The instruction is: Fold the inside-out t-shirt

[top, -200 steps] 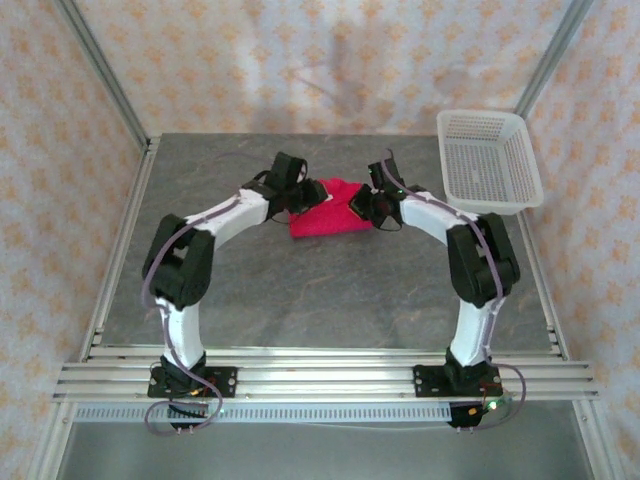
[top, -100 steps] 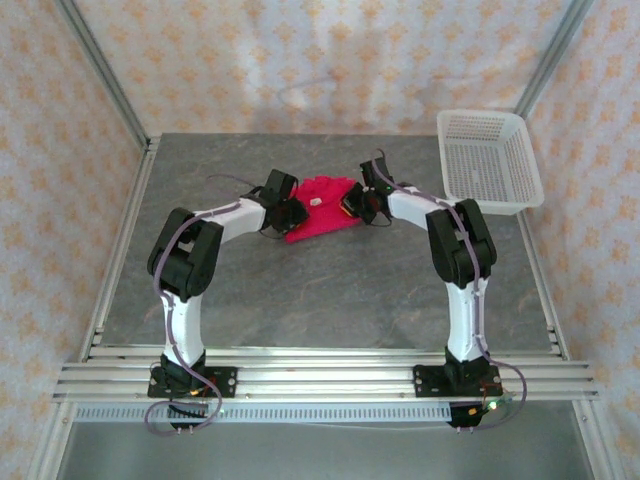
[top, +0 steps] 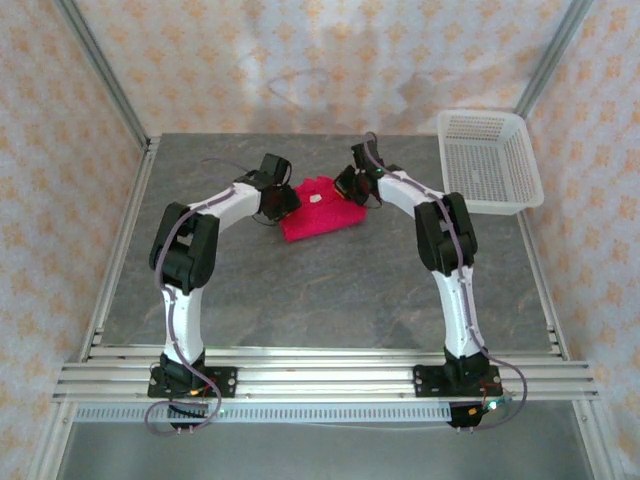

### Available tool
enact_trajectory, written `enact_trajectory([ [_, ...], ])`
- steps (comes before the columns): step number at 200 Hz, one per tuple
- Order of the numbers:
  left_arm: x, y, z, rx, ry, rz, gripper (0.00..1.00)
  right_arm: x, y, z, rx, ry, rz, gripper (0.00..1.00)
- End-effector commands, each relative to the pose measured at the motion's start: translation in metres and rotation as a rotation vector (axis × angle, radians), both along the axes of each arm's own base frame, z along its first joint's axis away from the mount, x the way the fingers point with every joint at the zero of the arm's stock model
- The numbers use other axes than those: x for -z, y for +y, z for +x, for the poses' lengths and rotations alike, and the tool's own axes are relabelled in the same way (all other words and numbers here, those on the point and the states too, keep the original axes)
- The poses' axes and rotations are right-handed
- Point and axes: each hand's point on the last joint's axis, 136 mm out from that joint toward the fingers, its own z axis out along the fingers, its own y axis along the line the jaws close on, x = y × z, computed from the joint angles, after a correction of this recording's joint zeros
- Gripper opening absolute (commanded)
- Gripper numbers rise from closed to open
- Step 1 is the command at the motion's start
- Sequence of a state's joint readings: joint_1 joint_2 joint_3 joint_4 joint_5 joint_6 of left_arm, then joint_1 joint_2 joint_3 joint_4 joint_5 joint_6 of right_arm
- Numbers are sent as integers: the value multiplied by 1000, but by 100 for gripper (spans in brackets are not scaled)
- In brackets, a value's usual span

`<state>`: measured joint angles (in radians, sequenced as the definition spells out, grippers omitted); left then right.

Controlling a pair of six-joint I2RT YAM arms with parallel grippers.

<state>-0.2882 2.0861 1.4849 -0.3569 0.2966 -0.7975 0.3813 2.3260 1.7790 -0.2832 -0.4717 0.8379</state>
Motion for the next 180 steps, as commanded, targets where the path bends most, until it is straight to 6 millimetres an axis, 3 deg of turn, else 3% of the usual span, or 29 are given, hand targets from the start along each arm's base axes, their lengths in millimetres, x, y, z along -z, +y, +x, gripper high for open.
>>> enact_trajectory([
  [1, 36, 31, -15, -7, 125, 66, 28, 37, -8, -23, 20, 114, -62, 6],
  [12, 31, 38, -14, -10, 122, 78, 28, 29, -5, -25, 12, 108, -43, 6],
  [31, 6, 40, -11, 11, 83, 118, 31, -13, 0, -30, -23, 54, -15, 10],
  [52, -39, 36, -13, 44, -2, 197, 41, -66, -14, -44, -60, -42, -60, 30],
  [76, -82, 2, -22, 113, -101, 238, 50, -101, -53, -69, -68, -117, -175, 45],
  [92, -88, -32, -29, 162, -130, 194, 50, -106, -83, -86, -31, -133, -220, 47],
  [96, -102, -40, -30, 168, -164, 167, 50, -106, -89, -90, -22, -132, -223, 47],
  [106, -105, -60, -32, 188, -185, 114, 50, -105, -102, -100, 0, -134, -224, 47],
  [120, -106, -83, -30, 200, -209, 39, 51, -100, -116, -112, 15, -129, -230, 47],
  [123, -95, -88, -27, 204, -193, 28, 51, -100, -118, -114, 17, -127, -233, 47],
  [147, -60, -114, -15, 228, -129, -63, 51, -91, -130, -126, 17, -99, -256, 47],
  [165, -19, -112, -11, 232, -49, -50, 51, -87, -134, -131, 25, -77, -270, 47],
  [180, 16, -85, -11, 194, 40, -16, 51, -89, -132, -132, 21, -74, -257, 47],
])
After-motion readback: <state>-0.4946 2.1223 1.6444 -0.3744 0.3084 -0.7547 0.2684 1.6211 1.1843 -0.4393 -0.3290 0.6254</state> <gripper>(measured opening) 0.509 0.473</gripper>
